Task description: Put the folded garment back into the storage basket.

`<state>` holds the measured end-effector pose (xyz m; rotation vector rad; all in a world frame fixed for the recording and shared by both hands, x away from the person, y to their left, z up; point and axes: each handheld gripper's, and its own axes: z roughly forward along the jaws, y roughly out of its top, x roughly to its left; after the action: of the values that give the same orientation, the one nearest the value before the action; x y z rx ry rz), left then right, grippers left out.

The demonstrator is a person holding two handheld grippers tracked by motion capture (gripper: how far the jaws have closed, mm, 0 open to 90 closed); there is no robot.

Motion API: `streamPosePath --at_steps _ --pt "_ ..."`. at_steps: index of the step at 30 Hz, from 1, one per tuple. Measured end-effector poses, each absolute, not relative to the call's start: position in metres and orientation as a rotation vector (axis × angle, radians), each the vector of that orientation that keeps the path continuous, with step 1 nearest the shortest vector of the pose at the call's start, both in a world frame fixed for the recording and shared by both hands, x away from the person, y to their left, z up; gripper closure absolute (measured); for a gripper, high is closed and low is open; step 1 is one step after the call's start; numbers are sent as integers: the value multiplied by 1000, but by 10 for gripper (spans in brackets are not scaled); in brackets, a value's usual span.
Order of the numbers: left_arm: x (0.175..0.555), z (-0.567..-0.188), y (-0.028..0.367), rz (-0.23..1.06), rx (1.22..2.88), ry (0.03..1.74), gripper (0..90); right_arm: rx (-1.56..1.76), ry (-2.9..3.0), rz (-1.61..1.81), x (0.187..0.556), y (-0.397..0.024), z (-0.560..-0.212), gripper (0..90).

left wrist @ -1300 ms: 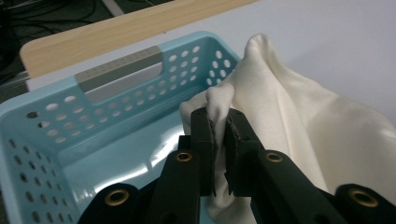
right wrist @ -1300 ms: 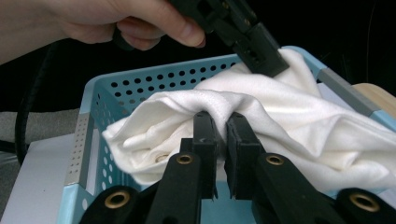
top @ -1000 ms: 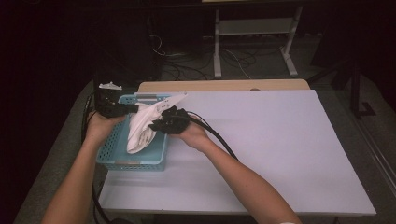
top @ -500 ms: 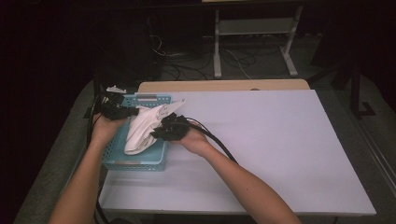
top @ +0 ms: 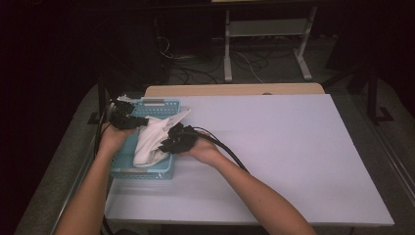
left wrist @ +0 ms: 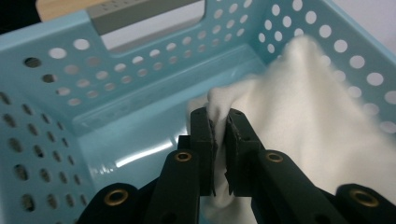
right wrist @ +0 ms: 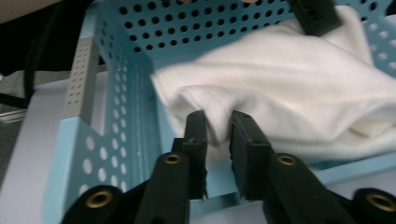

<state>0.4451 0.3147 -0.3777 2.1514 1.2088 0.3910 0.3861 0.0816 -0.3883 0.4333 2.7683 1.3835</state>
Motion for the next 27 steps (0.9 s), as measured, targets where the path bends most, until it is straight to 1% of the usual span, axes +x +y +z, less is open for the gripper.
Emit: streamPosePath --at_steps 9,13,16,17,18,21,23,25,27 --pt "449 -382 310 426 2158 1184 812 477 2727 1412 390 68 -382 507" --pt "454 -387 307 476 2159 1193 806 505 2702 1433 392 61 -377 471" --pt "456 -390 309 464 2116 1230 778 511 2690 1431 393 55 -374 455" --pt "456 -390 310 450 2093 1241 760 516 2688 1435 393 53 -373 452" --pt "456 -390 312 431 2075 1251 720 521 2686 1436 393 51 -373 447" --pt "455 -388 313 456 2076 1261 578 537 2674 1446 395 44 -371 437" --pt "454 -386 314 468 2060 1267 501 553 2668 1449 397 39 -370 430" --pt "452 -383 317 447 2010 1270 412 567 2662 1450 397 35 -370 424" --pt "450 -381 318 418 1995 1266 363 578 2656 1450 397 30 -369 418"
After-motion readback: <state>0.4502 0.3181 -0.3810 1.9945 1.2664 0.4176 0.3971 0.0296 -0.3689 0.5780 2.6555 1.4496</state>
